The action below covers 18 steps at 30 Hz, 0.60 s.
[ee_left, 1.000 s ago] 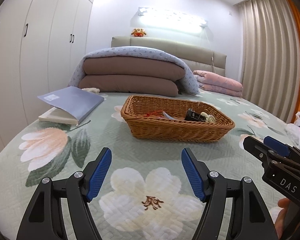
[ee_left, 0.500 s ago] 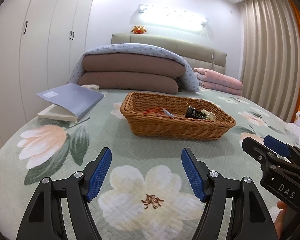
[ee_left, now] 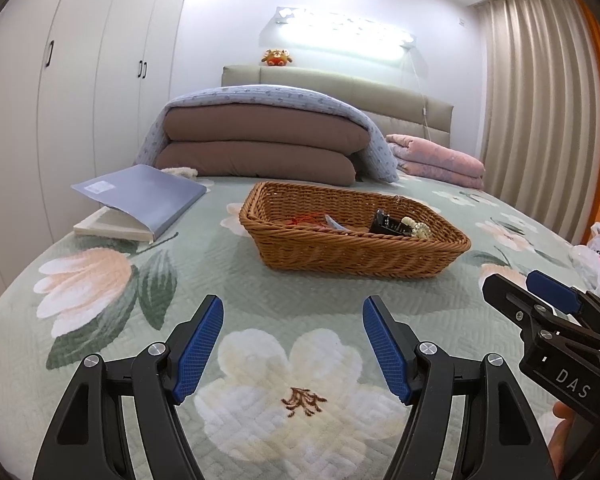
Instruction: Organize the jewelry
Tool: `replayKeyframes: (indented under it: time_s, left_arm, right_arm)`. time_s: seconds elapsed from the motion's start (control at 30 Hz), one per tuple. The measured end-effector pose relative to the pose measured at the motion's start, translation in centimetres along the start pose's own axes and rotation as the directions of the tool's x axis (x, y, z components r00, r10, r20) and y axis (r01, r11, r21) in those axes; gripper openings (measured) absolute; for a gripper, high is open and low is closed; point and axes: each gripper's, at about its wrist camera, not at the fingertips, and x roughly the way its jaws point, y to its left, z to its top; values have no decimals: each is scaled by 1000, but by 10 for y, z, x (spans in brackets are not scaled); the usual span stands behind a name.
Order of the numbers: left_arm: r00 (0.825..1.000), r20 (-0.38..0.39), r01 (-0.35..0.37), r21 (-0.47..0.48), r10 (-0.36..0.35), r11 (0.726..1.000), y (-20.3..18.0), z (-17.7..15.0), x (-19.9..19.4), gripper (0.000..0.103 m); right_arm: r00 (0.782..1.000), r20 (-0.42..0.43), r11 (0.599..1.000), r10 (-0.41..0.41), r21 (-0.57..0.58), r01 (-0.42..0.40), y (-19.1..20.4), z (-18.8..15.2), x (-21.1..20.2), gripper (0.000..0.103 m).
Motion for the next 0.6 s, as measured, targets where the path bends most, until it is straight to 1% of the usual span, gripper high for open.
replayKeyframes:
  time_s: [0.6]
  left_arm:
    - [1000, -8, 2, 2, -2, 1000, -2, 0, 1, 74]
  right_arm:
    - [1000, -4, 1000, -1, -1, 1, 1, 1, 0, 72]
